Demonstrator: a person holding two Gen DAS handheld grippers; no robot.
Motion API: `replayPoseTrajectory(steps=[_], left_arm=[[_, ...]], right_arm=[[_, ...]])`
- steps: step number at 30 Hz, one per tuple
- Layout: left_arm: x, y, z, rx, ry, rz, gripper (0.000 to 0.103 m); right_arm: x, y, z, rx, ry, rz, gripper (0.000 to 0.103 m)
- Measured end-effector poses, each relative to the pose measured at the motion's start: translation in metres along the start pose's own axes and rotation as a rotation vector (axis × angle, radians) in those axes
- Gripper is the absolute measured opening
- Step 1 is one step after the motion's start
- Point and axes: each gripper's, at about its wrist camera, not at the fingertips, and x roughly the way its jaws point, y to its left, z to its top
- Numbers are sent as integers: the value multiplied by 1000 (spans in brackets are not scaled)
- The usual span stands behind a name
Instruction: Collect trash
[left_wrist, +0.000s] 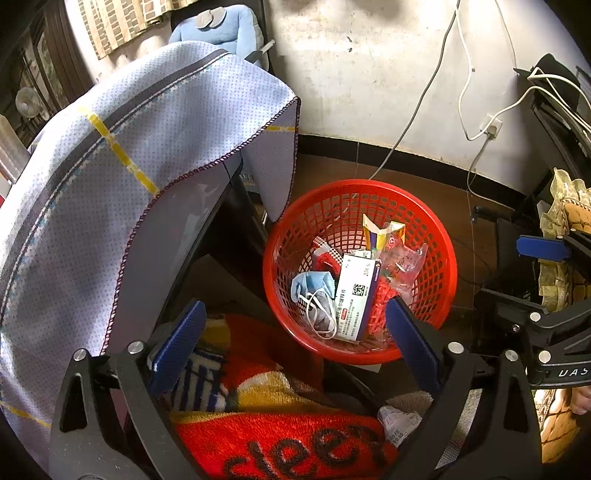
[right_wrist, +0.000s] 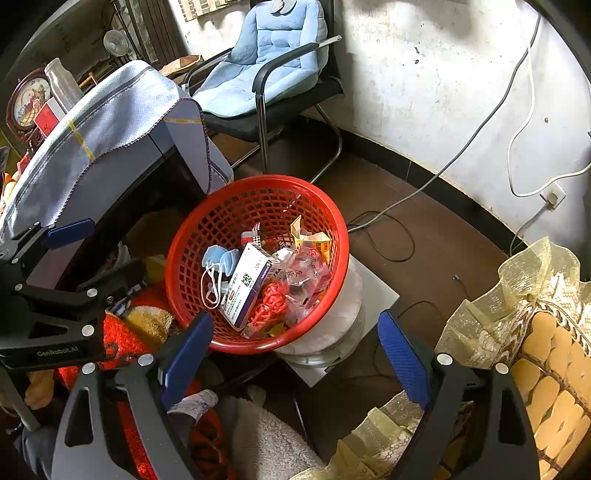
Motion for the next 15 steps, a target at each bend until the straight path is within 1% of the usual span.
replayPoseTrajectory(steps=[7,15], left_arm=[[-2,0,1,-5,-10,-4,96],[-2,1,1,-10,-2,0,96]], right_arm=[[0,0,0,0,1,0,89],[0,-1,0,0,1,1,89]])
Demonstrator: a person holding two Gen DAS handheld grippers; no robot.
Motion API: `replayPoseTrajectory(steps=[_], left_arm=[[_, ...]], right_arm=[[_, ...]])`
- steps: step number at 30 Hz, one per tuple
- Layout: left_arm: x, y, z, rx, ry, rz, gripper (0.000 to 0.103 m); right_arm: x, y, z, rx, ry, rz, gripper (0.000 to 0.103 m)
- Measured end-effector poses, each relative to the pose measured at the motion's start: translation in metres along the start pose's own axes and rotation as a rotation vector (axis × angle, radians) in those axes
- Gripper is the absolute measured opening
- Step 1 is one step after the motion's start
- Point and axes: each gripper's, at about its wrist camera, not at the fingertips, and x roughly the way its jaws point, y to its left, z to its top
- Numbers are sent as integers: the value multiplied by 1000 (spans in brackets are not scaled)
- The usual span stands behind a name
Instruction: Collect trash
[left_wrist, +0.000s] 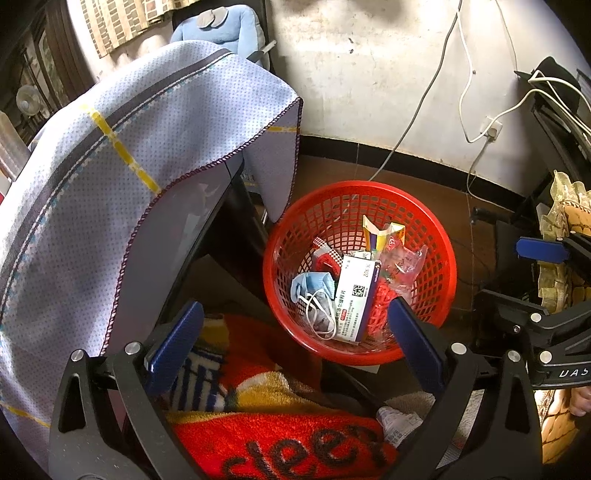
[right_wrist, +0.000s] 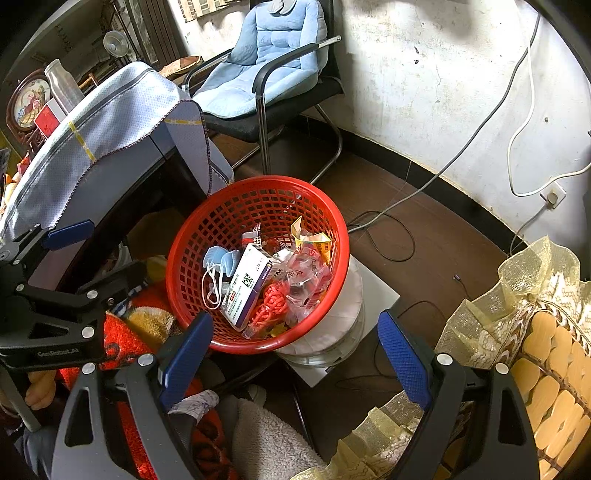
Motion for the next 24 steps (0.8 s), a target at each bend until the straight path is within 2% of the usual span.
replayPoseTrajectory(steps=[24], left_arm=[[4,1,0,-2,9,4,96]], right_arm=[[0,-1,0,1,0,3,89]])
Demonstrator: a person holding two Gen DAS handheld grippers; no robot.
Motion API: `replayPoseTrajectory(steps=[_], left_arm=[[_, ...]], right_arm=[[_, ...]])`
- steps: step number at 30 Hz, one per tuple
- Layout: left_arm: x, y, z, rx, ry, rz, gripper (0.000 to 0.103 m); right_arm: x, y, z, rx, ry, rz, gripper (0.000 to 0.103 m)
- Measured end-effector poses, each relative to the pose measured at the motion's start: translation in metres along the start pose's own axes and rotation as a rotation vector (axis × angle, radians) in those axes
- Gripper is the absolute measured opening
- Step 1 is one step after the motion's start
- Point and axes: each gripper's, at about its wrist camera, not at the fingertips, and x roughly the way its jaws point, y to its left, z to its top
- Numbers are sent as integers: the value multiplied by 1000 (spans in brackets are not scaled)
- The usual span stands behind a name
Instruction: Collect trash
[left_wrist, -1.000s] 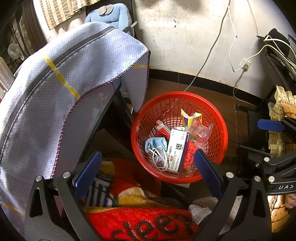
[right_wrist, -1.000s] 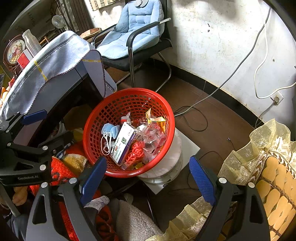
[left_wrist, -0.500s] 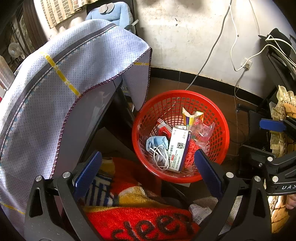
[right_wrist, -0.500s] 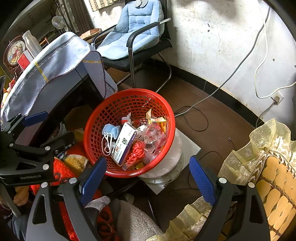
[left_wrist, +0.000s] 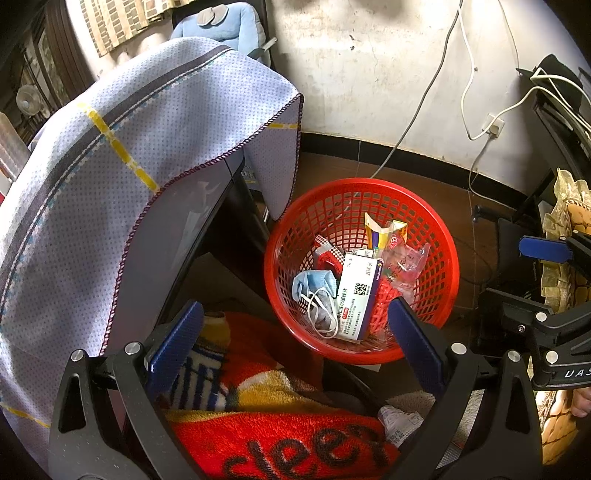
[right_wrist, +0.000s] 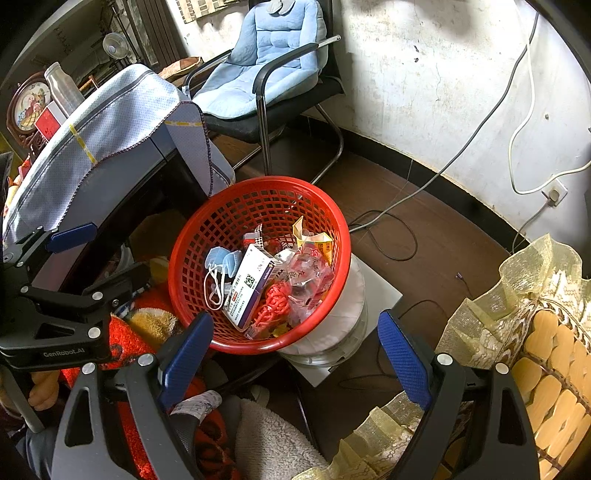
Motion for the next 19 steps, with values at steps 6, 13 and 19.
replayPoseTrajectory(steps=[6,13,19], left_arm=[[0,0,0,-1,1,0,96],[1,0,0,4,1,7,96],[0,-1,0,4,-3,22,96]], right_arm=[[0,0,0,-1,0,0,89],[0,0,0,-1,0,1,89],[0,-1,1,-1,0,2,89]])
